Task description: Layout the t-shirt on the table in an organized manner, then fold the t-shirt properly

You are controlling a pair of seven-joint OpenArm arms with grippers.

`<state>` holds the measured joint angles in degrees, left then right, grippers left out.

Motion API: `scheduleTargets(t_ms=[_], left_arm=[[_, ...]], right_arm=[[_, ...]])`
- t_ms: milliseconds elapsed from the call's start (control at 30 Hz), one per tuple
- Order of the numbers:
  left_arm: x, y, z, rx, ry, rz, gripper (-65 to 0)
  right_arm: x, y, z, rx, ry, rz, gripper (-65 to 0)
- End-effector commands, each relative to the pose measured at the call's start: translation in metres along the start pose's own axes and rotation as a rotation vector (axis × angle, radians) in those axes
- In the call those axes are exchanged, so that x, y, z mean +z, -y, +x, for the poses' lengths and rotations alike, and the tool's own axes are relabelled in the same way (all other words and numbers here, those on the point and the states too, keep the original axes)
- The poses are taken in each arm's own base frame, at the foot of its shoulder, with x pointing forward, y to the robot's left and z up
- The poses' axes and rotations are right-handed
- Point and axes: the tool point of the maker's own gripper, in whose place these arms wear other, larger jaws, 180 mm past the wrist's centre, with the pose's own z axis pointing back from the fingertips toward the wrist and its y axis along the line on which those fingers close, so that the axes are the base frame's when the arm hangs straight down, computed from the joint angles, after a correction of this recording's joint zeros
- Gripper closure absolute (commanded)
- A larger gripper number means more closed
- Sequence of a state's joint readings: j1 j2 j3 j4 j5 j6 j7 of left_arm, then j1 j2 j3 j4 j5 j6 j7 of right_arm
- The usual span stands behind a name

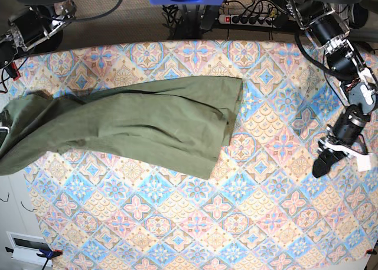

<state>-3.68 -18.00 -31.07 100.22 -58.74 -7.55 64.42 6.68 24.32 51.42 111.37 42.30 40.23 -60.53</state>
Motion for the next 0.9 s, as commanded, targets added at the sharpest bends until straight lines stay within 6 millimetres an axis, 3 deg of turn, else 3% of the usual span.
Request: scheduleTargets(t_ms=[0, 133, 200, 300, 400, 533, 667, 867], left_arm=[[-0.012, 0.0, -0.004, 0.023, -0.02, -0.021, -7.4], [-0.063, -0.021, -0.054, 0.172, -0.202, -0.014, -23.7], [-0.086, -0.012, -0.078, 0.22, -0.267, -0.037, -30.6], [-0.117, 0.011, -0.103, 0.257, -0.305, -0.074, -36.1], [-0.142, 0.043, -0.128, 0.236, -0.364, -0.12, -35.4], [-0.164, 0.071, -0.165, 0.247, -0.429, -0.142, -34.9], [-0.173, 0.077, -0.188, 0.262, -0.454, -0.13, -34.5], [-0.173, 0.077, -0.193, 0.268, -0.454, -0.126, -31.2]], right_arm=[[0.0, 0.0, 0.02, 0.025, 0.063, 0.009, -0.7], [-0.009, -0.016, 0.018, 0.036, 0.049, 0.058, -0.7], [-0.011, -0.022, 0.016, 0.037, 0.044, 0.076, -0.7], [-0.015, -0.032, 0.01, 0.006, 0.043, 0.096, -0.7], [-0.016, -0.039, 0.003, -0.025, 0.041, 0.105, -0.7], [-0.016, -0.04, 0.003, -0.026, 0.041, 0.106, -0.7], [-0.016, -0.04, 0.003, -0.026, 0.041, 0.106, -0.7], [-0.017, -0.039, 0.005, -0.026, 0.047, 0.105, -0.7]])
